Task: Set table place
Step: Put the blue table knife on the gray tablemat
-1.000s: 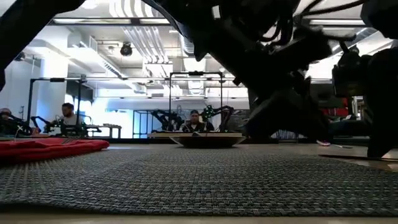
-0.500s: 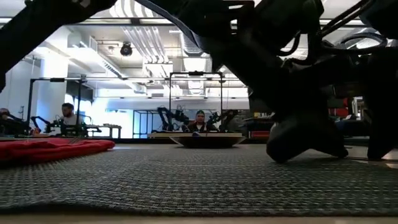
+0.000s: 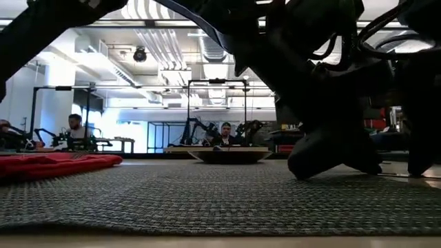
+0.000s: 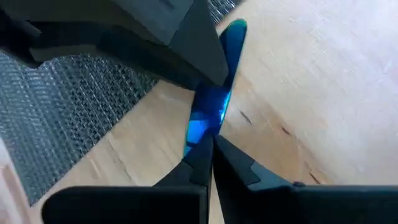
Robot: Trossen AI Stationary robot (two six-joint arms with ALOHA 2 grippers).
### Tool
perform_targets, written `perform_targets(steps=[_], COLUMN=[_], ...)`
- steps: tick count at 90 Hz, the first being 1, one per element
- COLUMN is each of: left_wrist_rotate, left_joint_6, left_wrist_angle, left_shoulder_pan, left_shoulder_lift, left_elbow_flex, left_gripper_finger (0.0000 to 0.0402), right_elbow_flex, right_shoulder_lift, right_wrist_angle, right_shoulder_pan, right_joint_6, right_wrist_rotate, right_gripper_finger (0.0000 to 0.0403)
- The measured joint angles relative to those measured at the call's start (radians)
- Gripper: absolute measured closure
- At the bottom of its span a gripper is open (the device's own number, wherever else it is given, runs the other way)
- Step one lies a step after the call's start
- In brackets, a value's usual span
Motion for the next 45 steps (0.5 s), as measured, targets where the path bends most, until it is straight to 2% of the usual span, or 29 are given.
perform_targets(steps=[22, 45], left_wrist_rotate=[-0.008, -0.003], left_joint_6=[-0.004, -0.018], left_wrist_angle=[-0.005, -0.020], left_shoulder_pan=[0.001, 0.000], left_shoulder_lift=[0.002, 0.002], left_elbow_flex=[0.015, 0.015], left_gripper_finger=[0.0302, 0.0291], right_elbow_flex=[0.005, 0.003], right_shoulder_lift=[-0.023, 0.040], right_wrist_angle=[-0.028, -0.007], right_shoulder_pan=[-0.009, -0.011], right_joint_6=[-0.008, -0.006], right_wrist_rotate=[0.018, 0.044], right_gripper_finger=[0.0403, 0.0403])
